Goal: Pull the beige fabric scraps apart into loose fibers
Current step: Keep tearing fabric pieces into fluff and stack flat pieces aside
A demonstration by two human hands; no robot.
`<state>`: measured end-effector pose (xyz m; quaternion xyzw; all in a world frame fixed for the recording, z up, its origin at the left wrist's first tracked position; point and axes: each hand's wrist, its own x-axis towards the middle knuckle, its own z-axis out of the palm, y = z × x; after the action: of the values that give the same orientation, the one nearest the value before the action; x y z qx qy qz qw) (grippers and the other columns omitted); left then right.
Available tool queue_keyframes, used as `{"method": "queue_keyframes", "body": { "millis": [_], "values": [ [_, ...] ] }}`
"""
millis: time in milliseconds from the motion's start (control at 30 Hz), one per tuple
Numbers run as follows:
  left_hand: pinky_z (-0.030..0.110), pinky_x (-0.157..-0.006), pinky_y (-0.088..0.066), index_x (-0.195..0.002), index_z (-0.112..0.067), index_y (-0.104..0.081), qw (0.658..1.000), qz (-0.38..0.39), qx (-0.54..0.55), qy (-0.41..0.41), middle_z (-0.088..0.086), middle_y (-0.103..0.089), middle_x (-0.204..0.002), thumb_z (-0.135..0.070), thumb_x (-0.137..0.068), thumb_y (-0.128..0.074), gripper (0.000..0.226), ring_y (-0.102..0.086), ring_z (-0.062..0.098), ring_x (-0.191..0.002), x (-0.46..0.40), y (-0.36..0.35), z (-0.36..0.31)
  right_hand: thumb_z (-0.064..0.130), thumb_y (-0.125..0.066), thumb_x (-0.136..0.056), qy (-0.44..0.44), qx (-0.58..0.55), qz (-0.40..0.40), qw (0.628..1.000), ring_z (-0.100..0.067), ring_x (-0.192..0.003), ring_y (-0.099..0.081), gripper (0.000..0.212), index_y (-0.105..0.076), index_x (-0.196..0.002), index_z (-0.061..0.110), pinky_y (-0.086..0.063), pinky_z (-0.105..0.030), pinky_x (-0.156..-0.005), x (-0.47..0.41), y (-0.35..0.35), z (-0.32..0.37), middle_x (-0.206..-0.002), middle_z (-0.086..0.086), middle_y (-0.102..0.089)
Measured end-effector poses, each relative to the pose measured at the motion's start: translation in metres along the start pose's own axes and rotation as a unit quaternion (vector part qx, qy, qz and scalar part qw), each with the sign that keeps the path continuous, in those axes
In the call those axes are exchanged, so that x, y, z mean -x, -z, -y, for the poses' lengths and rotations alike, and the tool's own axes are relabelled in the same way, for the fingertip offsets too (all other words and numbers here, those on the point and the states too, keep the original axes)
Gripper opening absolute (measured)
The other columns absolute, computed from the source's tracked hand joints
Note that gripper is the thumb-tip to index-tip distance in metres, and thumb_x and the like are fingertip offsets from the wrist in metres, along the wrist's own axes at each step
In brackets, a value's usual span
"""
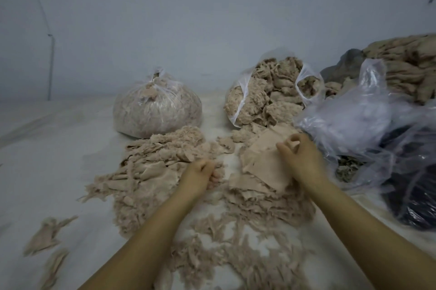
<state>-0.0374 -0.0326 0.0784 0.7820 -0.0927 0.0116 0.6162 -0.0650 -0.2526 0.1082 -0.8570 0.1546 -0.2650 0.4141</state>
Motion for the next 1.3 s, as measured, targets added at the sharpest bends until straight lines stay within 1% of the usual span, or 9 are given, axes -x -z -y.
{"method": "queue_keyframes", "body": {
  "millis": [167,300,433,567,700,833,933,1133,1300],
  "values": [
    [0.022,-0.080,-0.033,-0.121,-0.007,-0.053,0.918,0.187,-0.340,-0.076,0.009,-0.053,-0.124,-0.032,-0.102,-0.037,0.035,-0.050,0.021,-0.112,0.013,-0.016,0.030,0.042,-0.053,-0.093,0.215,0.172,0.059,0.959,-0.021,-0.122,-0.036,0.035,-0.056,-0.126,0.030,-0.026,-0.035,-0.099,0.041,-0.020,-0.024,-0.129,0.000,-0.045],
    [0.012,-0.103,-0.013,-0.149,-0.024,-0.027,0.876,0.278,-0.383,-0.093,-0.006,-0.019,-0.157,-0.043,-0.101,-0.033,0.052,-0.017,0.007,-0.142,0.029,-0.008,0.039,0.046,-0.040,-0.099,0.142,0.222,0.153,0.952,-0.020,-0.132,-0.029,0.038,-0.052,-0.133,0.034,-0.020,-0.032,-0.110,0.042,-0.035,-0.056,-0.140,0.005,-0.040],
    [0.016,-0.111,-0.021,-0.137,-0.024,-0.050,0.882,0.354,-0.303,-0.065,-0.019,-0.027,-0.150,-0.036,-0.098,-0.046,0.041,-0.021,-0.005,-0.137,0.047,0.014,0.038,0.043,-0.043,-0.098,0.131,0.194,0.146,0.961,-0.022,-0.129,-0.032,0.037,-0.056,-0.130,0.030,-0.024,-0.034,-0.108,0.033,-0.042,-0.061,-0.136,0.003,-0.045],
    [0.027,-0.104,-0.043,-0.111,-0.029,-0.066,0.949,0.257,-0.174,-0.055,-0.013,-0.059,-0.127,-0.022,-0.090,-0.063,0.022,-0.054,-0.002,-0.116,0.053,0.021,0.026,0.044,-0.043,-0.098,0.126,0.193,0.142,0.963,-0.022,-0.127,-0.033,0.037,-0.056,-0.130,0.031,-0.025,-0.035,-0.107,0.031,-0.045,-0.059,-0.135,0.004,-0.046],
    [0.024,-0.111,-0.031,-0.133,-0.031,-0.052,0.921,0.310,-0.226,-0.072,-0.014,-0.043,-0.144,-0.031,-0.097,-0.051,0.036,-0.039,0.000,-0.131,0.053,-0.006,0.022,0.042,-0.044,-0.098,0.111,0.172,0.127,0.971,-0.022,-0.131,-0.032,0.036,-0.056,-0.129,0.028,-0.022,-0.037,-0.109,0.038,-0.042,-0.052,-0.137,0.002,-0.046],
    [0.023,-0.108,-0.036,-0.118,-0.021,-0.066,0.907,0.400,-0.125,-0.038,-0.008,-0.056,-0.135,-0.020,-0.092,-0.061,0.026,-0.046,0.003,-0.128,0.061,-0.017,0.022,0.021,-0.047,-0.098,0.215,0.030,-0.040,0.975,-0.025,-0.116,-0.048,0.026,-0.065,-0.113,0.012,-0.033,-0.032,-0.104,0.061,-0.027,-0.036,-0.117,-0.006,-0.059],
    [0.027,-0.097,-0.048,-0.102,-0.018,-0.074,0.941,0.337,-0.021,-0.029,0.001,-0.070,-0.113,-0.011,-0.087,-0.065,0.019,-0.063,0.016,-0.111,0.062,0.003,0.019,0.015,-0.049,-0.095,0.294,-0.035,0.028,0.955,-0.012,-0.093,-0.055,0.023,-0.070,-0.102,0.007,-0.033,-0.005,-0.087,0.086,-0.021,-0.024,-0.099,-0.002,-0.065],
    [0.020,-0.076,-0.053,-0.085,-0.010,-0.072,0.991,0.132,-0.016,-0.017,0.003,-0.075,-0.086,0.003,-0.086,-0.061,0.016,-0.069,0.015,-0.086,0.053,0.048,0.031,0.019,-0.053,-0.097,0.168,-0.053,0.377,0.909,0.008,-0.088,-0.056,0.020,-0.068,-0.095,0.033,-0.038,-0.005,-0.076,0.120,-0.025,-0.023,-0.096,0.019,-0.065],
    [0.011,-0.072,-0.046,-0.085,-0.017,-0.068,0.992,-0.012,-0.120,-0.040,-0.006,-0.071,-0.086,-0.001,-0.088,-0.061,0.018,-0.064,0.001,-0.081,0.036,0.069,0.039,0.016,-0.056,-0.095,0.069,-0.148,0.361,0.918,0.000,-0.074,-0.061,0.024,-0.067,-0.082,0.033,-0.049,-0.016,-0.071,0.114,-0.042,0.001,-0.081,0.015,-0.068]
  ]
}}
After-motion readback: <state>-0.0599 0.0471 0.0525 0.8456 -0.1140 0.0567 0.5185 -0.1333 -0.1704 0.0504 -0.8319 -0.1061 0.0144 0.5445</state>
